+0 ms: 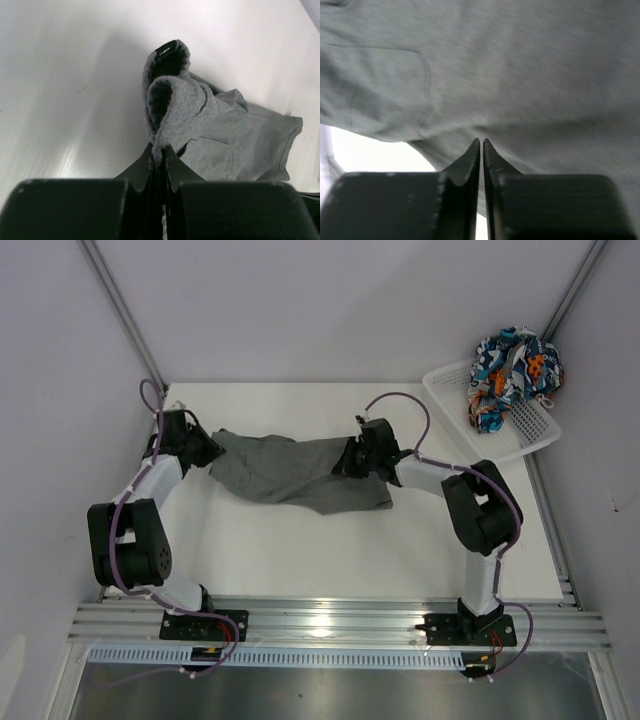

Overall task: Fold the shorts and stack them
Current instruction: Fold the shorts

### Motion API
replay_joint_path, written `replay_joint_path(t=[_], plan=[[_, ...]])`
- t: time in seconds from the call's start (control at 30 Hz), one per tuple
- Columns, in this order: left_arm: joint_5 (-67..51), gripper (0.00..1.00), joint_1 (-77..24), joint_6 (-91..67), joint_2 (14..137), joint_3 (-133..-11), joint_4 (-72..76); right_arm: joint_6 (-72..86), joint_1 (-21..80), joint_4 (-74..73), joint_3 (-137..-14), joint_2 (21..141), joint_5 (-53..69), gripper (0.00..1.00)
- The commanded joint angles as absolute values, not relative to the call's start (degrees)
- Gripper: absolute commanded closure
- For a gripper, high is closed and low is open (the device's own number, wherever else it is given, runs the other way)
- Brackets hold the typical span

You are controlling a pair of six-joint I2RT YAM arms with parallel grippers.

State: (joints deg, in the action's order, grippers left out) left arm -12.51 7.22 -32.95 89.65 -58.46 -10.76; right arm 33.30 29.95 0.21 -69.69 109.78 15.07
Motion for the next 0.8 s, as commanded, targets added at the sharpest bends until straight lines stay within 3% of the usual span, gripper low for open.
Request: replay_joint_path(t=[0.0, 0.17, 0.33, 0.77], plan=[[-9.50, 0.93, 6.07, -31.99, 86.31, -63.19, -13.70, 39.89, 31.81, 15.45, -72.60, 113.89, 22.66, 1.00], [-7.03, 0.94, 4.40, -31.03, 86.48, -66.79, -17.66, 44.47, 34.71, 23.73, -76.18, 120.48, 21.10, 1.00], [-5.63, 0.94, 3.52, -30.32, 86.92, -69.95, -21.35, 45.26, 38.05, 16.64, -83.40, 126.64, 16.63, 1.00], [5.69, 0.96, -4.12, -27.16, 86.57, -76.55, -32.42, 52.38, 49.91, 7.91, -85.77, 133.33, 5.81, 1.00]])
